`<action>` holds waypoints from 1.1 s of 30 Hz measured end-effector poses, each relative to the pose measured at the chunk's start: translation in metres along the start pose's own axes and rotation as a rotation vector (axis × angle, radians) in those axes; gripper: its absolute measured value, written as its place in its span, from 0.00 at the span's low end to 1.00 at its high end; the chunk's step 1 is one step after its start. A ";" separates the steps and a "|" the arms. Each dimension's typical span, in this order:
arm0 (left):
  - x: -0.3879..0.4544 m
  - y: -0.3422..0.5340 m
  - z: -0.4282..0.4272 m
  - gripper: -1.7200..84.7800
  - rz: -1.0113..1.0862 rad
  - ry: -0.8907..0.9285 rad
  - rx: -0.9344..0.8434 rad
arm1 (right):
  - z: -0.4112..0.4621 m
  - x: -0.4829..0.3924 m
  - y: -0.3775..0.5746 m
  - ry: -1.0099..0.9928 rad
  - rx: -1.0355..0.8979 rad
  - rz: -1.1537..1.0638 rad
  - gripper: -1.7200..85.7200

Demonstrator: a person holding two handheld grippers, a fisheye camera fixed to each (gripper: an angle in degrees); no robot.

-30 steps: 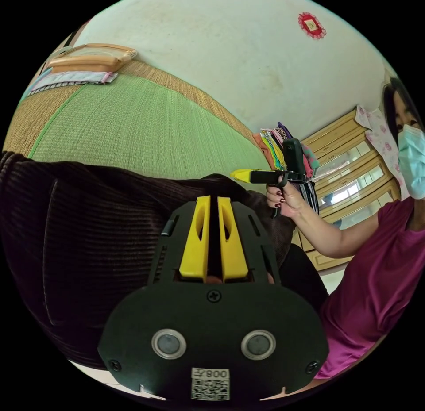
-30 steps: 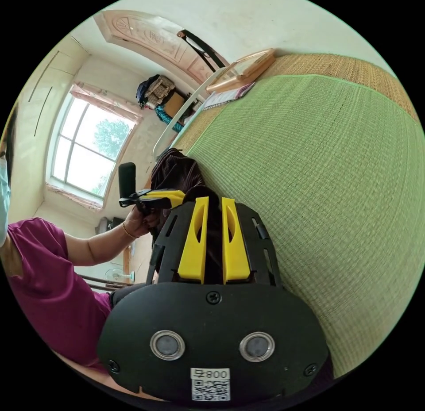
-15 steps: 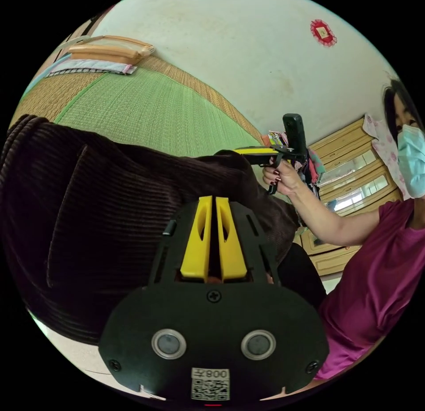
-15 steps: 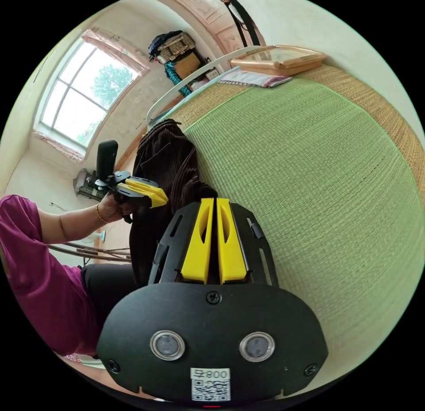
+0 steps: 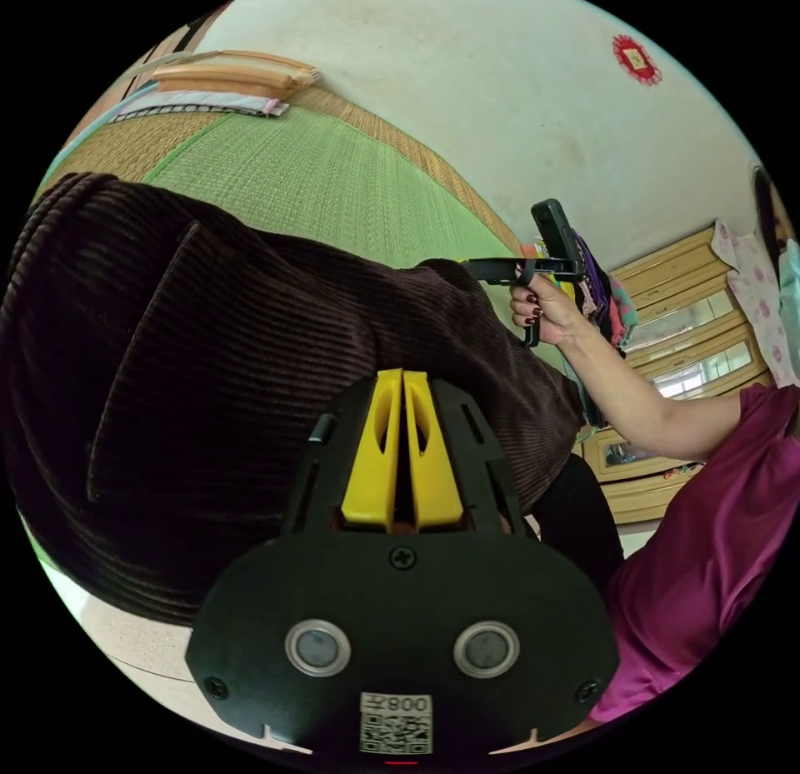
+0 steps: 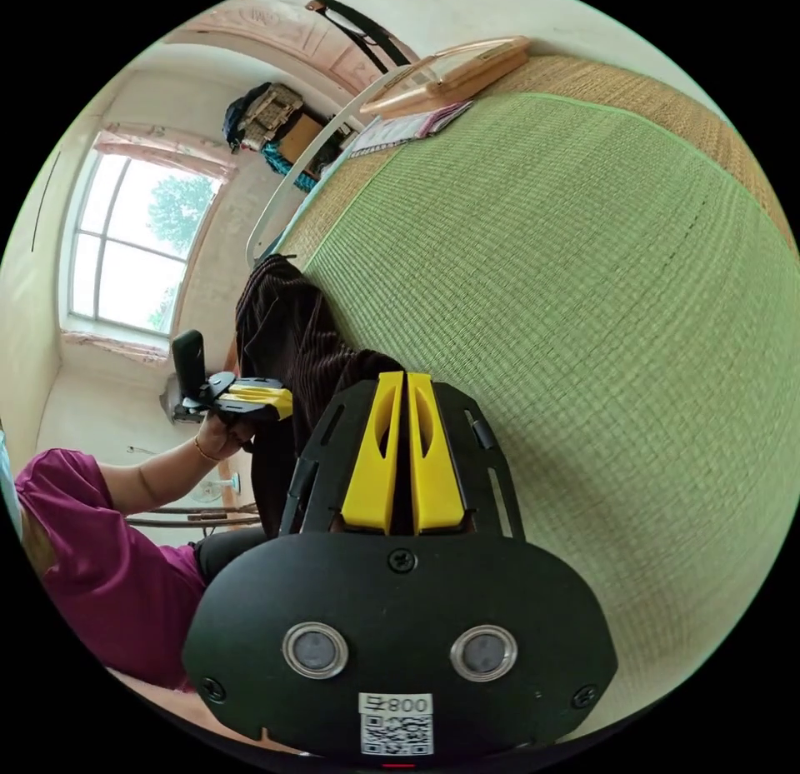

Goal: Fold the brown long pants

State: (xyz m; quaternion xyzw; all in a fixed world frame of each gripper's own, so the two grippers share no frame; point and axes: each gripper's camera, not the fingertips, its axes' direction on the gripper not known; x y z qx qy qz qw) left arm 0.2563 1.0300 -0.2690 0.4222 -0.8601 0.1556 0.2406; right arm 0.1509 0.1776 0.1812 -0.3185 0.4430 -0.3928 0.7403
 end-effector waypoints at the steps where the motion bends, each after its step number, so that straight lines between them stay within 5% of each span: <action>1: 0.002 0.000 -0.007 0.02 -0.005 0.005 0.018 | -0.006 0.001 0.005 0.021 0.022 0.015 0.02; 7: 0.003 -0.003 -0.072 0.02 -0.044 -0.142 0.191 | -0.050 -0.039 0.051 -0.131 0.165 -0.075 0.02; 11: -0.016 0.007 -0.092 0.02 -0.152 -0.392 0.189 | -0.007 -0.065 0.052 0.105 0.059 -0.093 0.02; 18: -0.012 0.000 -0.096 0.03 -0.208 -0.353 0.229 | -0.009 -0.071 0.084 0.198 0.117 -0.060 0.02; 22: 0.037 -0.028 -0.092 0.05 -0.043 -0.307 0.233 | -0.038 -0.090 0.115 0.212 0.170 -0.069 0.02; 26: 0.079 -0.092 -0.047 0.10 0.184 -0.117 0.113 | -0.075 -0.088 0.171 0.223 0.222 -0.032 0.04; 33: 0.095 -0.187 0.032 0.11 0.319 -0.077 -0.090 | -0.137 -0.046 0.237 0.336 0.176 0.040 0.09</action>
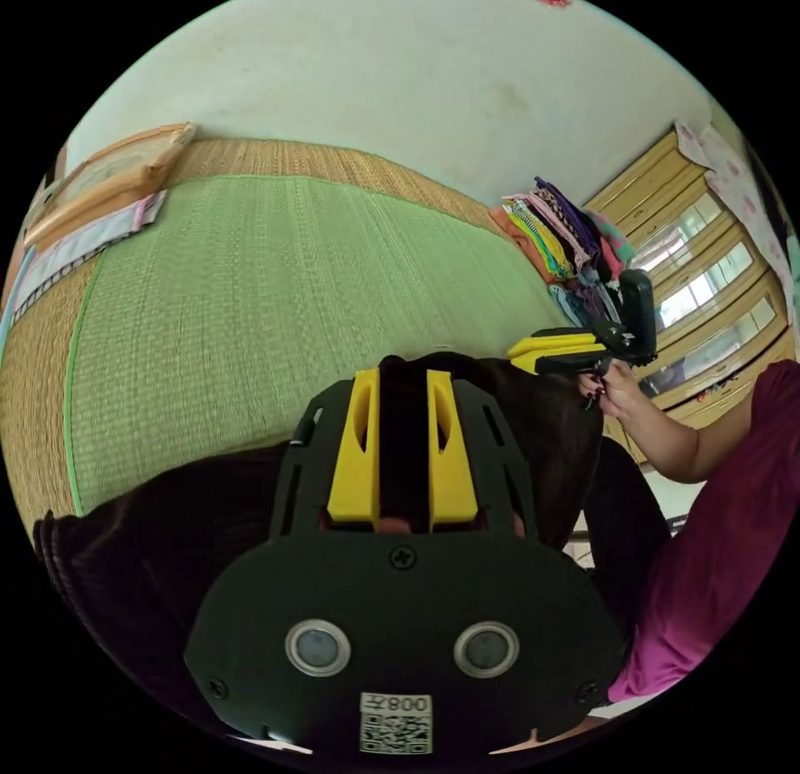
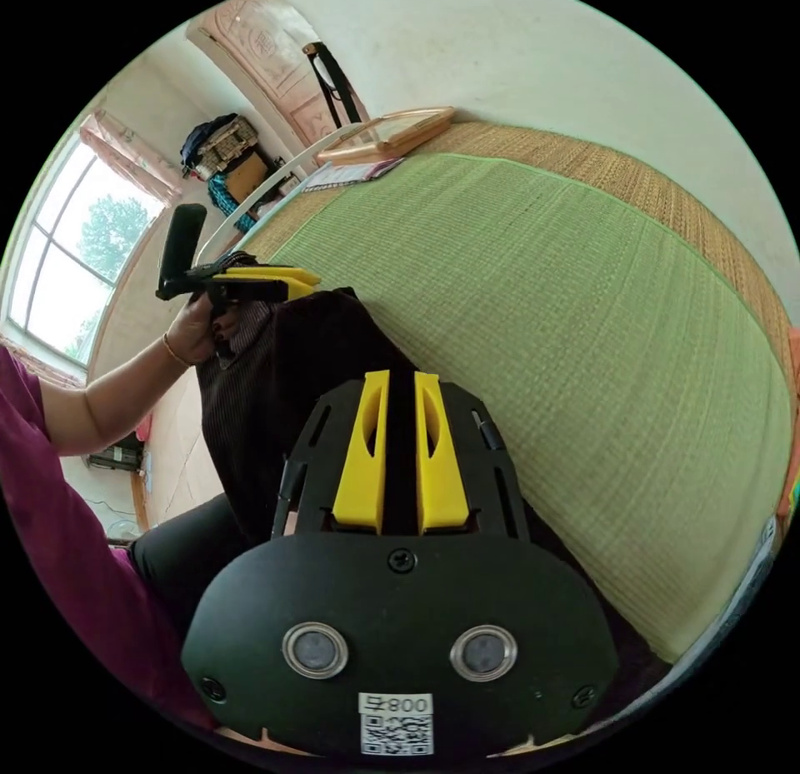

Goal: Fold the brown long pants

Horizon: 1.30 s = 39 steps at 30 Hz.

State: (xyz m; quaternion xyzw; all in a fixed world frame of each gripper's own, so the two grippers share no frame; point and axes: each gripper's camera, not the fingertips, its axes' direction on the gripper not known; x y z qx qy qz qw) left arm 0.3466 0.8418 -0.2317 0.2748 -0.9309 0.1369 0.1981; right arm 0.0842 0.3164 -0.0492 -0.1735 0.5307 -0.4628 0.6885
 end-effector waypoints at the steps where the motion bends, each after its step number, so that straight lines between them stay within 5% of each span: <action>1: -0.001 -0.010 0.012 0.10 0.015 -0.016 -0.046 | -0.001 0.004 0.004 0.010 -0.016 -0.002 0.09; 19: 0.012 0.003 -0.017 0.03 -0.016 -0.018 0.125 | -0.066 0.001 0.119 -0.011 0.067 -0.108 0.03; 28: 0.000 -0.039 0.015 0.09 -0.012 -0.010 0.107 | -0.039 0.052 0.136 -0.123 0.010 0.024 0.03; 34: -0.029 -0.066 0.070 0.08 -0.069 0.038 -0.070 | -0.050 0.073 0.139 -0.158 0.039 0.054 0.03; 39: -0.038 -0.067 0.069 0.06 -0.110 0.043 0.009 | -0.077 0.081 0.139 -0.148 0.140 0.052 0.03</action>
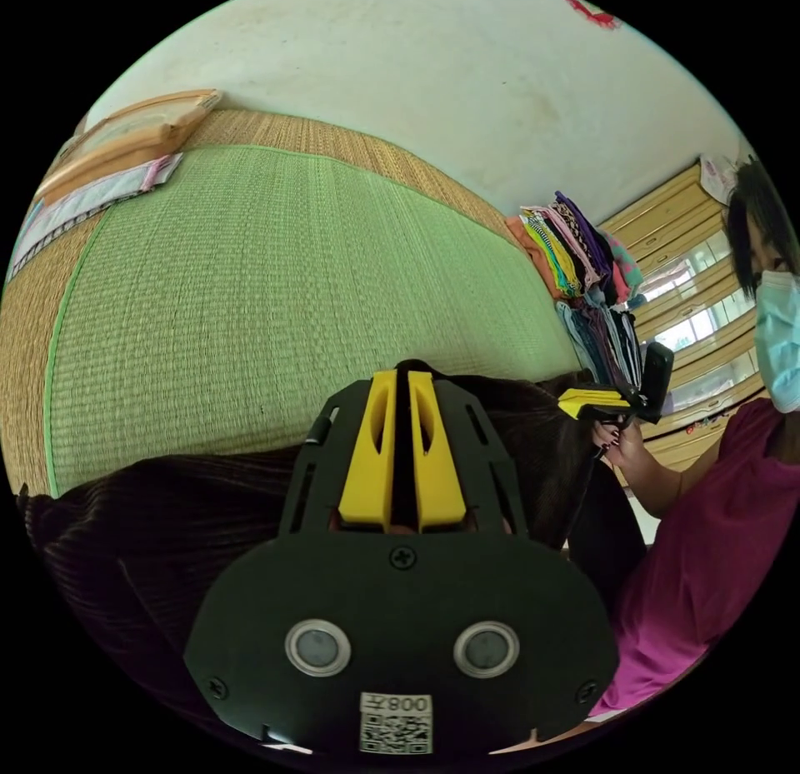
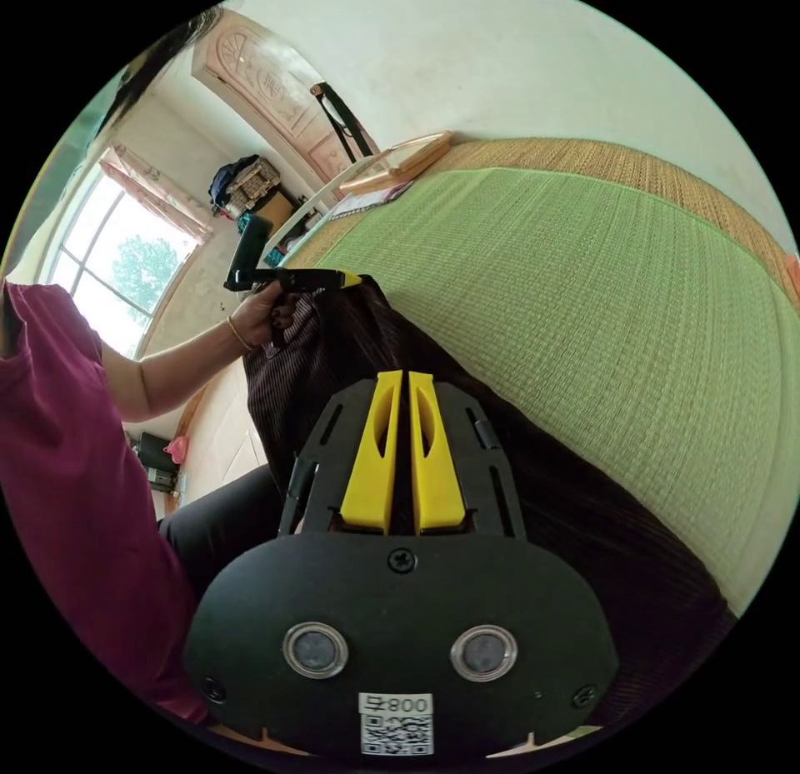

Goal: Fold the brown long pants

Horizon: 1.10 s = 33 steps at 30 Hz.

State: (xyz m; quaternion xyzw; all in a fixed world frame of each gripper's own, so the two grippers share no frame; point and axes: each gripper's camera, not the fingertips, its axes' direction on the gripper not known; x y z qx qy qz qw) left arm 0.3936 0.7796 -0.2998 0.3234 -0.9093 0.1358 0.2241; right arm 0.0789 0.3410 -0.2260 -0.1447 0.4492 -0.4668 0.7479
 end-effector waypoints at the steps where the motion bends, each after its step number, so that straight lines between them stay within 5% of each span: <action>1: -0.002 0.000 0.005 0.05 -0.006 -0.007 -0.005 | 0.001 0.000 0.000 0.005 -0.002 -0.002 0.03; 5: -0.009 -0.001 0.018 0.05 -0.044 -0.014 0.002 | 0.027 0.003 -0.001 0.054 -0.068 0.021 0.03; 10: -0.016 0.000 0.030 0.05 -0.045 -0.021 -0.007 | -0.001 -0.004 -0.002 0.095 0.081 -0.011 0.03; 16: -0.029 0.009 0.042 0.05 -0.082 0.010 0.014 | 0.080 0.012 -0.007 0.055 -0.241 -0.004 0.03; 33: -0.061 0.043 0.070 0.04 -0.145 0.002 0.033 | 0.105 -0.011 -0.011 -0.033 -0.307 0.010 0.02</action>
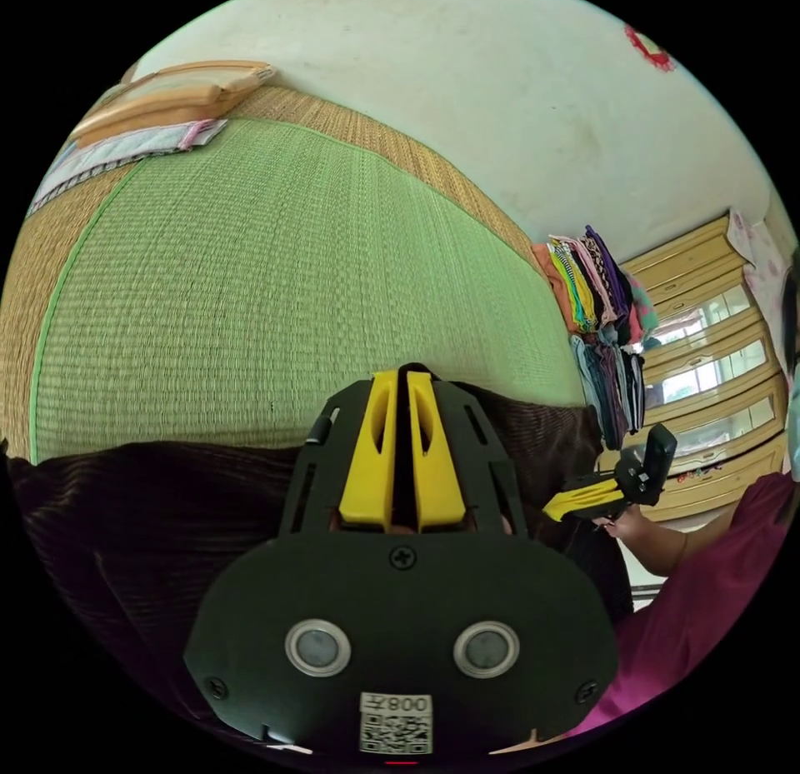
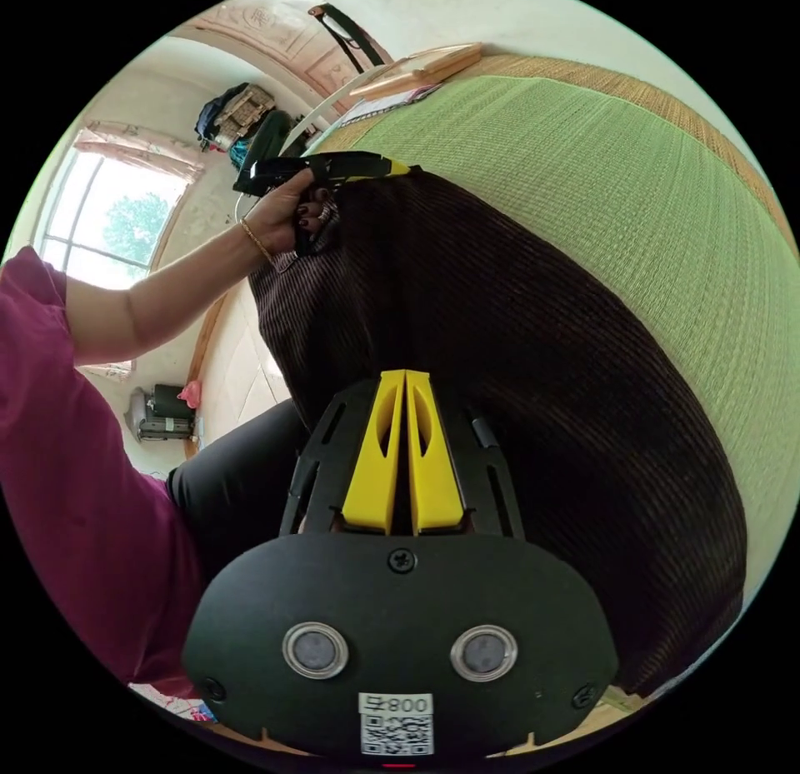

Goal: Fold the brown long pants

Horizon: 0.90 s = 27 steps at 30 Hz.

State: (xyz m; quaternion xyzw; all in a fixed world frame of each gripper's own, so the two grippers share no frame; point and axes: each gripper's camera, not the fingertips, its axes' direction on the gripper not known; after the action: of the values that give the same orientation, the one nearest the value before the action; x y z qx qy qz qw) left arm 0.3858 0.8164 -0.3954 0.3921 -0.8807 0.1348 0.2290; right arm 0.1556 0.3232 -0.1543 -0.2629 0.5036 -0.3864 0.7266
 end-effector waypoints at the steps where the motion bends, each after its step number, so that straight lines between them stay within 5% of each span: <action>1: 0.001 0.005 -0.004 0.04 0.014 0.001 0.014 | -0.003 0.001 0.000 0.007 0.005 0.008 0.02; 10: -0.007 0.074 -0.072 0.04 0.122 0.276 0.167 | -0.097 0.043 -0.037 0.194 0.264 0.072 0.06; 27: -0.055 0.156 -0.091 0.03 0.155 0.365 0.138 | -0.009 -0.003 -0.171 0.052 -0.098 -0.314 0.10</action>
State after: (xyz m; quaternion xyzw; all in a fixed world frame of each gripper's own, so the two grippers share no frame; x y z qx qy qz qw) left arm 0.3273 0.9913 -0.3543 0.3072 -0.8407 0.2808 0.3463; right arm 0.0959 0.2299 -0.0240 -0.3634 0.4934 -0.4769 0.6301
